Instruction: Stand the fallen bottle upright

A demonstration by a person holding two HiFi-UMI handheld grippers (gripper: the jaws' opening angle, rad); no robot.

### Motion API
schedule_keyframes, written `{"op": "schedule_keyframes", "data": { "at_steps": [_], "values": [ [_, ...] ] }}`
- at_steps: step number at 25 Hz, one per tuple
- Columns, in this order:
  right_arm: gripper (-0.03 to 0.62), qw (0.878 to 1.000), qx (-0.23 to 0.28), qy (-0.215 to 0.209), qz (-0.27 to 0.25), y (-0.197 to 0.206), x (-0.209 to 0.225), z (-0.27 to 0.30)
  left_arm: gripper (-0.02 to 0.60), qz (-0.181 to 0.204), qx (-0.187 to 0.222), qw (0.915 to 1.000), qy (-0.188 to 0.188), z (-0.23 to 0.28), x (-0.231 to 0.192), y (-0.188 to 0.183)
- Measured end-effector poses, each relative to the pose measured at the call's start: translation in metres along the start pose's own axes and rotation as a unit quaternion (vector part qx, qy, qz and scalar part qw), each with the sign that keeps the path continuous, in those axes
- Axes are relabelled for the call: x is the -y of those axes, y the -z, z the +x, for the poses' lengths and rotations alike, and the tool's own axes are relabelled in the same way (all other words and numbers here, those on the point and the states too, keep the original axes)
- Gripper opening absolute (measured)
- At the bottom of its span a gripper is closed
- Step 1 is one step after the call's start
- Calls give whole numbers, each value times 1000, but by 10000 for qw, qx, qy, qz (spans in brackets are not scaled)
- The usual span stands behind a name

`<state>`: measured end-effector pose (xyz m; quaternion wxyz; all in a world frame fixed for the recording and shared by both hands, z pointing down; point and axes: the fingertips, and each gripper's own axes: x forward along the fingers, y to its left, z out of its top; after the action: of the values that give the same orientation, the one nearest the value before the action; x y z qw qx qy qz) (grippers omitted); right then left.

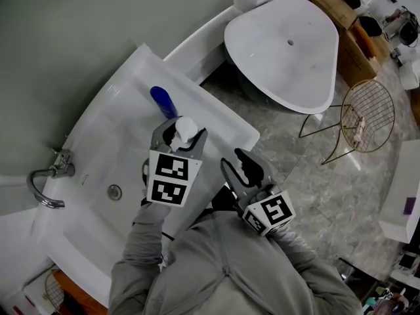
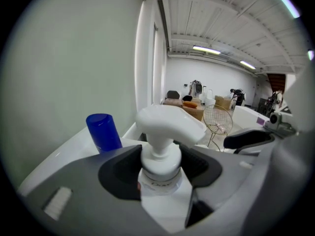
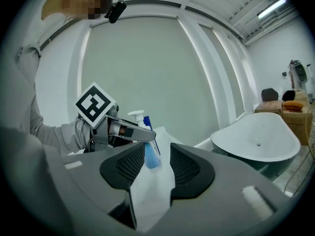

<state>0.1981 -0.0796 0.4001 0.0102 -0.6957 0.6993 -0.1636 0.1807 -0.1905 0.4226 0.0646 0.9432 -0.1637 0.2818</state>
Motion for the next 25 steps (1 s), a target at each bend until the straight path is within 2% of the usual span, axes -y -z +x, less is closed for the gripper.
{"op": "schedule_keyframes", "data": {
  "at_steps": [13,25],
  "values": [
    [160,9995,-7,312,87,3,26,-2,287,227,-307,9993,-44,37,6,20],
    [160,9994,-64,331,45,6,23,3,288,250,-165,9996,10,40,7,18]
  ]
}}
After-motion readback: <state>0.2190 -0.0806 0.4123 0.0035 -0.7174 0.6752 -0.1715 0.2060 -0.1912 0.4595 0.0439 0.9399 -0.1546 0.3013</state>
